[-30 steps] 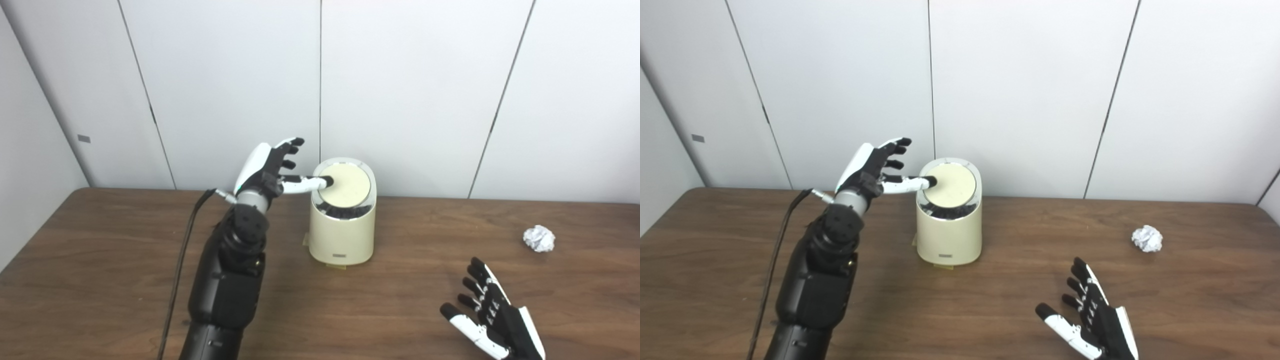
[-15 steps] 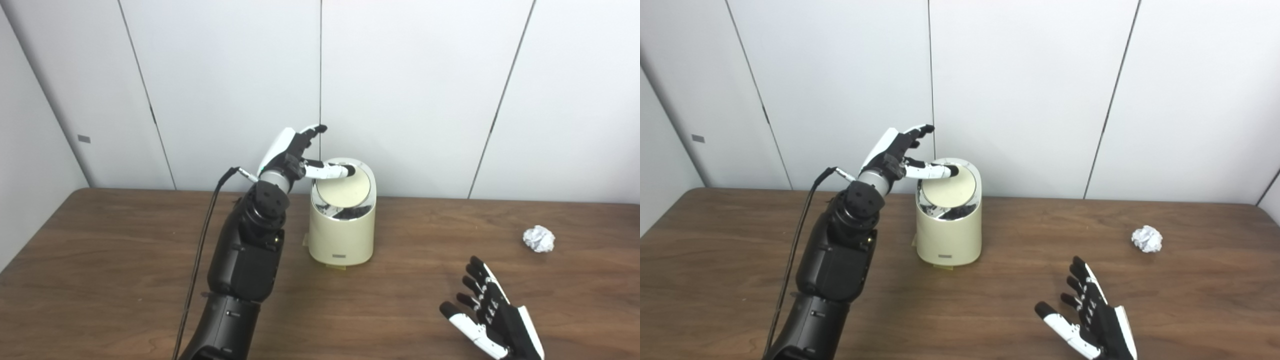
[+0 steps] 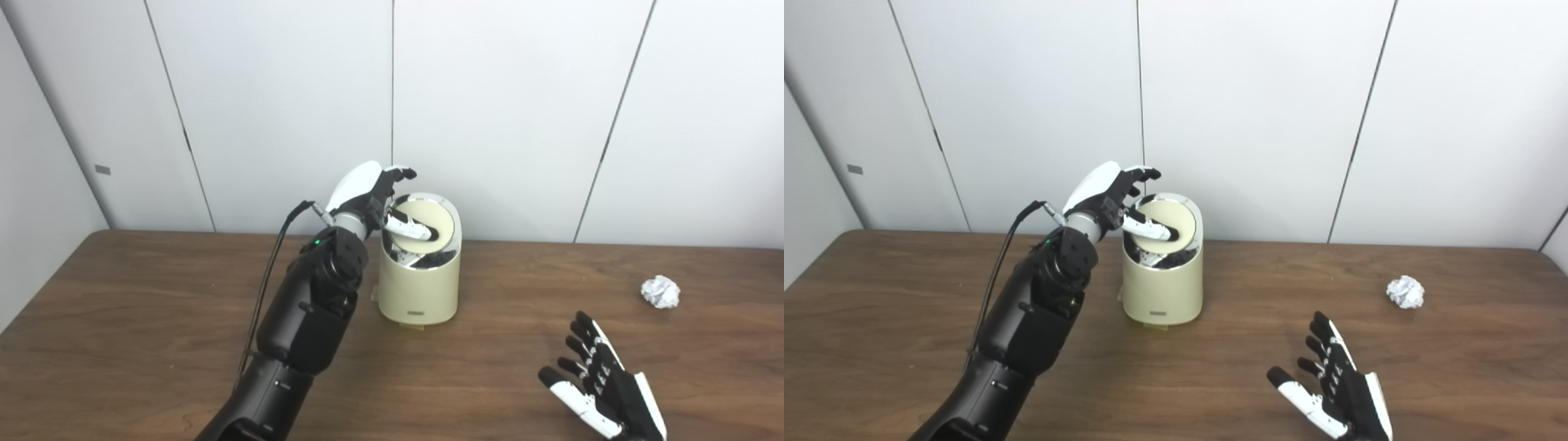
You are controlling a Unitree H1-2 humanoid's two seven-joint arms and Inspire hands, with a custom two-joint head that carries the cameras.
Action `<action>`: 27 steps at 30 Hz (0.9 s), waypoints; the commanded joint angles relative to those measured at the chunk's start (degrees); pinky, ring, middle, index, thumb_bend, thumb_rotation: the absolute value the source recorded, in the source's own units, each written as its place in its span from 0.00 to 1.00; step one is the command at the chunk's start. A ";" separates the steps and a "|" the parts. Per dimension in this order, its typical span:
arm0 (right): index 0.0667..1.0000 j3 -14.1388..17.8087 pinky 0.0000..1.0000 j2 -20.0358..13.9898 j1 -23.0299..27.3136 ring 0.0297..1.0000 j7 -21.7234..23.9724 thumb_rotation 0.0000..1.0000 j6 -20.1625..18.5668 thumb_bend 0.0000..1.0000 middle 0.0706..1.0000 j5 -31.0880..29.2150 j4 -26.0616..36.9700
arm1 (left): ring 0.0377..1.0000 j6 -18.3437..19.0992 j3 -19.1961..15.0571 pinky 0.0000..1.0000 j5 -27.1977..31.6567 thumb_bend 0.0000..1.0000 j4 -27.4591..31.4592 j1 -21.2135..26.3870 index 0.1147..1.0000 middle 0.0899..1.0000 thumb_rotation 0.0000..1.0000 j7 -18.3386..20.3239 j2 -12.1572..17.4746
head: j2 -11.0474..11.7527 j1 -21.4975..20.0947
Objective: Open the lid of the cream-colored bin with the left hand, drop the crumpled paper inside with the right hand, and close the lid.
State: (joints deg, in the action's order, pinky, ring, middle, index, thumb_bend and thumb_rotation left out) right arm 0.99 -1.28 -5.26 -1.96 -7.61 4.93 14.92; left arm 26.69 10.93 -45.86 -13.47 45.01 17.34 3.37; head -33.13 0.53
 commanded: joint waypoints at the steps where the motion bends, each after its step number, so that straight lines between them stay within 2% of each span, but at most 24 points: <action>1: 0.92 -0.20 0.81 0.13 0.65 0.91 -0.26 0.48 0.83 0.84 0.93 0.50 2.56 | 0.87 0.22 0.40 0.70 -2.05 0.88 2.13 3.15 0.88 0.92 0.10 -1.01 0.45 | -0.01 0.07; 10: 0.92 -0.04 0.81 0.17 0.34 0.91 0.06 0.48 0.10 0.84 0.93 0.04 3.45 | 0.91 0.21 0.87 0.78 -3.32 0.85 2.58 4.05 0.88 0.93 0.04 -0.35 1.67 | -0.83 0.63; 18: 0.92 -0.33 0.81 -0.31 0.11 0.91 0.21 0.49 -0.05 0.83 0.93 0.95 3.65 | 0.86 0.22 -0.10 0.70 -3.98 0.87 2.37 5.29 0.86 0.90 0.05 0.98 1.75 | -1.23 0.90; 21: 0.91 -0.21 0.80 -0.09 0.09 0.91 0.14 0.49 -0.56 0.85 0.93 0.88 3.93 | 0.86 0.23 -0.88 0.71 -5.02 0.87 2.90 5.55 0.87 0.90 0.05 2.83 1.45 | -1.65 1.05; 23: 0.91 -0.28 0.80 -0.13 0.13 0.90 0.15 0.48 -0.87 0.85 0.92 1.12 4.12 | 0.87 0.22 -0.44 0.72 -5.24 0.87 3.08 5.73 0.87 0.90 0.04 3.57 1.78 | -1.65 1.05; 27: 0.92 -0.38 0.81 -0.21 -0.07 0.90 0.45 0.48 -1.20 0.84 0.93 0.89 4.73 | 0.81 0.22 1.02 0.65 -6.65 0.88 2.31 6.36 0.87 0.87 0.01 4.73 2.10 | -1.95 1.06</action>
State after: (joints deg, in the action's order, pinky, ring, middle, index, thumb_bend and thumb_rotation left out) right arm 0.78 -1.27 -5.58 -1.74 -9.76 5.80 17.07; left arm 26.69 11.63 -50.91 -12.00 47.04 22.33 5.13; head -35.07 1.58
